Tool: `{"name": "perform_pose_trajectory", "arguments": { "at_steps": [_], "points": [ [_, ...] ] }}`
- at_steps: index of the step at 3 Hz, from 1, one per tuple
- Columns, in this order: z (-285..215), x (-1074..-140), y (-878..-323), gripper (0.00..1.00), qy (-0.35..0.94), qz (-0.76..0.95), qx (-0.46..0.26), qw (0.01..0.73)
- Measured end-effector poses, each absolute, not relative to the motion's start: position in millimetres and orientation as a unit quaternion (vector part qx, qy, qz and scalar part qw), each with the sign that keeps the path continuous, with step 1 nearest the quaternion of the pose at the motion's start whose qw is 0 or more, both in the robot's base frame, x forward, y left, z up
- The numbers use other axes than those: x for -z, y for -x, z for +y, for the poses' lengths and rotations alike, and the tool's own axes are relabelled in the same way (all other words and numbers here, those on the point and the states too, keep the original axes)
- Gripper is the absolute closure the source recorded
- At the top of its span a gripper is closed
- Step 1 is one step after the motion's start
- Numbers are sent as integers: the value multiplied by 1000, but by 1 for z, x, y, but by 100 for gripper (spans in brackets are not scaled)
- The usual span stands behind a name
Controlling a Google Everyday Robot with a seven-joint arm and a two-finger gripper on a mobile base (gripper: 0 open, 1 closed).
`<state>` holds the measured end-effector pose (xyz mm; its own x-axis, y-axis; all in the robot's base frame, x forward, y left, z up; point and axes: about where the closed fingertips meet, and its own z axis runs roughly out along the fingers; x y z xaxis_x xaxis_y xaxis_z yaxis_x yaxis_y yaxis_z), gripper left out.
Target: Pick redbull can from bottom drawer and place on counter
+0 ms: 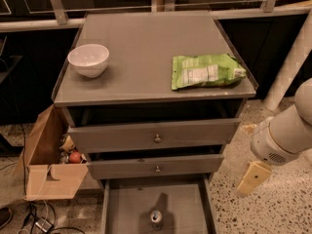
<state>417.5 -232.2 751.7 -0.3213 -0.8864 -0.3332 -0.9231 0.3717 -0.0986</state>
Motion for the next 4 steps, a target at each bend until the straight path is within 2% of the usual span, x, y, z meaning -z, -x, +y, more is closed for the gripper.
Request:
{"name": "perform_pose_trajectory", "arguments": {
  "at_steps": [1, 4],
  "points": [
    [-232, -752, -417, 0, 558, 811, -55, 168],
    [-205, -605, -408, 0, 564, 791, -145, 189]
  ]
}}
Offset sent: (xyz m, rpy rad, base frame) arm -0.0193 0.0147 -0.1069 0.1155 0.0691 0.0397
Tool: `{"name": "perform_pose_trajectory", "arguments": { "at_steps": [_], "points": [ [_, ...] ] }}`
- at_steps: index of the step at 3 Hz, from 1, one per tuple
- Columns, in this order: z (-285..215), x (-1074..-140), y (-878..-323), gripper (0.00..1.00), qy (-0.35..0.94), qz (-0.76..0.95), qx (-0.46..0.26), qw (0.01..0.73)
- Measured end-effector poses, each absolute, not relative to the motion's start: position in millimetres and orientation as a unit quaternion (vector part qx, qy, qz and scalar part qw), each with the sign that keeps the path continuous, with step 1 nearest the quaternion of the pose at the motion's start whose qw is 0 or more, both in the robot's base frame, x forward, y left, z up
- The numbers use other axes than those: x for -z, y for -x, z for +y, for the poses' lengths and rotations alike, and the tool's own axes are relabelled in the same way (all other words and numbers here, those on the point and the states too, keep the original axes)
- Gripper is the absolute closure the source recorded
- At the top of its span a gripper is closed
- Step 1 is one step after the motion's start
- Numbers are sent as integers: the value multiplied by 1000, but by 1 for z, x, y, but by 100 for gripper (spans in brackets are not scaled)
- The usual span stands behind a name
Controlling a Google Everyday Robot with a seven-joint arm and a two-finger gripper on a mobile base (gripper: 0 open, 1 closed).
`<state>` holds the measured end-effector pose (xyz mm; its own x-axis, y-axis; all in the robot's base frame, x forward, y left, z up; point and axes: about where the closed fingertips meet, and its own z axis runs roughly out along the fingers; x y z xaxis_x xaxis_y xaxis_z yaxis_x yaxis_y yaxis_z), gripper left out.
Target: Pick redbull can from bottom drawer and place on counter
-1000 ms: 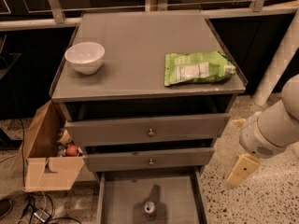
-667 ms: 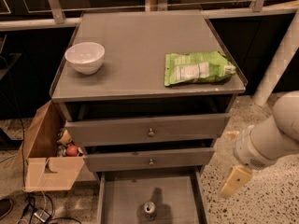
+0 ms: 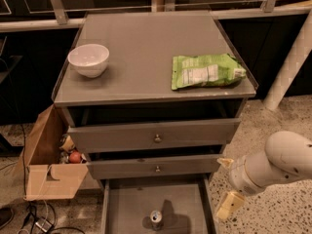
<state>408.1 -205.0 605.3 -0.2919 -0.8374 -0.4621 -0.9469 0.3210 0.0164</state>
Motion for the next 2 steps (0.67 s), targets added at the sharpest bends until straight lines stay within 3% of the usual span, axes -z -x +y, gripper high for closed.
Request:
{"name": "perform_pose_trajectory", "arguments": {
  "at_steps": [2],
  "points": [
    [-203, -597, -407, 0, 565, 787, -156, 193]
  ]
}}
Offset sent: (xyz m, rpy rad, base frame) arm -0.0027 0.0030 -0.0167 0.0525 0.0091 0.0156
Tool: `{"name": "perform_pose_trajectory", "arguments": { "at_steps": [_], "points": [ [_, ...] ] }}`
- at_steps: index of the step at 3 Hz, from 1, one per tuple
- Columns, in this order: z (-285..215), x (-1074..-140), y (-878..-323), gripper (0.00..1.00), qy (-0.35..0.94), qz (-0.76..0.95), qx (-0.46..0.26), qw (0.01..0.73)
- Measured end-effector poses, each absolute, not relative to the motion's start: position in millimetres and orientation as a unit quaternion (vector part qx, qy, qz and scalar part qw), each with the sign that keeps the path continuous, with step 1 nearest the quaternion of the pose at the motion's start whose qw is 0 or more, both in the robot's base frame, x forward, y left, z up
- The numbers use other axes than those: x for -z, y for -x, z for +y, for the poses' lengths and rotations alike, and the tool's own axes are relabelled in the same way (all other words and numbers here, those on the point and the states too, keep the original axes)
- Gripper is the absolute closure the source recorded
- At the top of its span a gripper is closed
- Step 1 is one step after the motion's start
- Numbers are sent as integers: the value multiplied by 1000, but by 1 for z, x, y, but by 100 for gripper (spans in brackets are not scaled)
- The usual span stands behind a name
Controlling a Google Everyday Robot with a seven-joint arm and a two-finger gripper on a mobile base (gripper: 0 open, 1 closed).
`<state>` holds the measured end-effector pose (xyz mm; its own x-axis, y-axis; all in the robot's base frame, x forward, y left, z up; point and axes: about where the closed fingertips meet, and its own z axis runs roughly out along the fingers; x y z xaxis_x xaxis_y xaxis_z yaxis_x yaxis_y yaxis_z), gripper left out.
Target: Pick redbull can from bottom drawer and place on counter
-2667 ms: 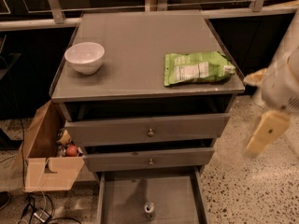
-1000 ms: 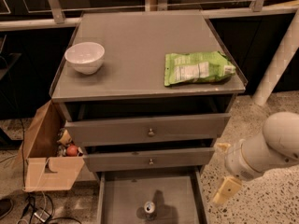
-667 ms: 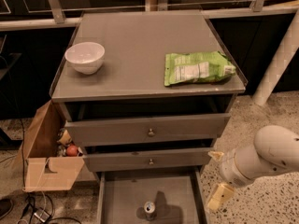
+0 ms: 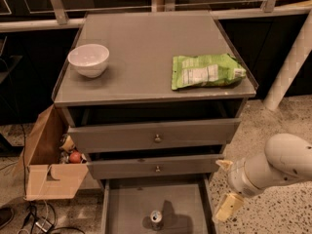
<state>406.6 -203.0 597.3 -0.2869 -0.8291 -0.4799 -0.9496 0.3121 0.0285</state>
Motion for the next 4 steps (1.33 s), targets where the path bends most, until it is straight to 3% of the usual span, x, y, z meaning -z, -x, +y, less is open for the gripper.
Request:
{"name": "perform_pose_trajectory", "arguments": {
  "at_steps": [3, 4],
  "points": [
    [-199, -443, -414, 0, 536, 787, -235, 196],
    [-199, -443, -414, 0, 536, 787, -235, 196]
  ]
}}
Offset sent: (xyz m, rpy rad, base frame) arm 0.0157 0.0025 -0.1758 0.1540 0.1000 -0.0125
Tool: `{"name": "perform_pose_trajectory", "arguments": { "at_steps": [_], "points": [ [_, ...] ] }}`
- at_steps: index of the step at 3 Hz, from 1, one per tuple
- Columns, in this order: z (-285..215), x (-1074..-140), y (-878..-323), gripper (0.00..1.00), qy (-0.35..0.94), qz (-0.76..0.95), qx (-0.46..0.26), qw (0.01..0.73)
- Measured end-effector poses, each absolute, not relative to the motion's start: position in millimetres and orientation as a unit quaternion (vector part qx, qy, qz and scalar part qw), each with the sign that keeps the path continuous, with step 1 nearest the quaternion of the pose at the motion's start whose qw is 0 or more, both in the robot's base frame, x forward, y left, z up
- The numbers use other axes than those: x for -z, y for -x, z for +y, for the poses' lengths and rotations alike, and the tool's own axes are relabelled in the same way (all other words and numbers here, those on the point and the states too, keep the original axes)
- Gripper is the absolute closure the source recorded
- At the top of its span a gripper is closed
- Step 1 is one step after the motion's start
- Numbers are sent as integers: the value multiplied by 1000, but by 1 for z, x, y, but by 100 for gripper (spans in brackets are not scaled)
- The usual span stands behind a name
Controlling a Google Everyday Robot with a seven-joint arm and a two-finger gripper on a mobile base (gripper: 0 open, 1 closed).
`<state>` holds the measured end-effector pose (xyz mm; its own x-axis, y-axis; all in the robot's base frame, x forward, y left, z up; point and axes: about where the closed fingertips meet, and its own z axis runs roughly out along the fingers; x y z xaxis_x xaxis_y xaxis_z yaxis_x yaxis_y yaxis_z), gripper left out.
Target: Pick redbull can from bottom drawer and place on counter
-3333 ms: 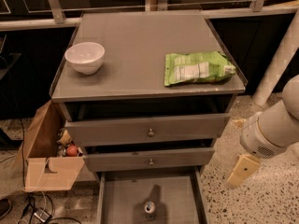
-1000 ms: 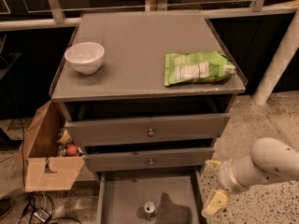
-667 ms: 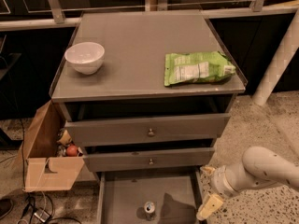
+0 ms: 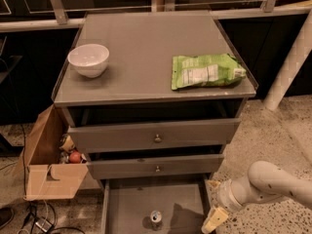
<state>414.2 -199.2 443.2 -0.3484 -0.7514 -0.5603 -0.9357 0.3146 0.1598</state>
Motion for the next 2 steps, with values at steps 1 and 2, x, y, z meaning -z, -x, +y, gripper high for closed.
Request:
{"name": "perform_pose_trajectory", "arguments": {
  "at_steps": [1, 2],
  "points": [
    [-194, -407, -407, 0, 516, 788, -265, 205],
    [-180, -343, -391, 0, 487, 784, -317, 218]
  ]
}}
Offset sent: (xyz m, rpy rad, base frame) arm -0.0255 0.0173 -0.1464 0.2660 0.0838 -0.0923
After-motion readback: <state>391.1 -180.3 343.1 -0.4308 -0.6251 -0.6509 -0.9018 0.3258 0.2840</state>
